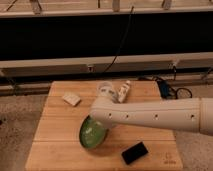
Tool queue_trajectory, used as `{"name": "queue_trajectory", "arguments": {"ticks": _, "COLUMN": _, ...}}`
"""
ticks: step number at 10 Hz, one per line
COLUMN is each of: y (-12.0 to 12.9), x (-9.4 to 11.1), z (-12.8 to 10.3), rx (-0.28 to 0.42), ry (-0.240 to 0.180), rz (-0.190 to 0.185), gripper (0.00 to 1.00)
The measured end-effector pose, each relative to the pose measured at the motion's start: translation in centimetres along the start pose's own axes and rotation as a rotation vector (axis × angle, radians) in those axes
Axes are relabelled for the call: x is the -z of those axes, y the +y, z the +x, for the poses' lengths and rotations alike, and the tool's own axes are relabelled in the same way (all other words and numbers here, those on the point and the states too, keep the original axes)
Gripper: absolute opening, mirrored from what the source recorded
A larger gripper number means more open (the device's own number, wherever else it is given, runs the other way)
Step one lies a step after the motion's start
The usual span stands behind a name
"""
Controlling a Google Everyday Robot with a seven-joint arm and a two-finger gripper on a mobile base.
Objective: Pick up the ceramic bowl
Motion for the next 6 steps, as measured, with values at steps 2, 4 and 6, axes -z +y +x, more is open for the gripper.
{"name": "queue_trajectory", "arguments": {"ticks": 2, "y": 0.10, "x": -0.03, "z": 0.02, "rx": 0.003, "ry": -0.001, "rz": -0.001, "gripper": 0.00}}
{"name": "queue_trajectory", "arguments": {"ticks": 4, "y": 0.64, "x": -0.11, "z": 0.02, "rx": 0.003, "ry": -0.004, "rz": -0.008, "gripper": 0.00}}
{"name": "queue_trajectory", "arguments": {"ticks": 6, "y": 0.61, "x": -0.19, "z": 0.01, "rx": 0.010, "ry": -0.006, "rz": -0.010, "gripper": 0.00}}
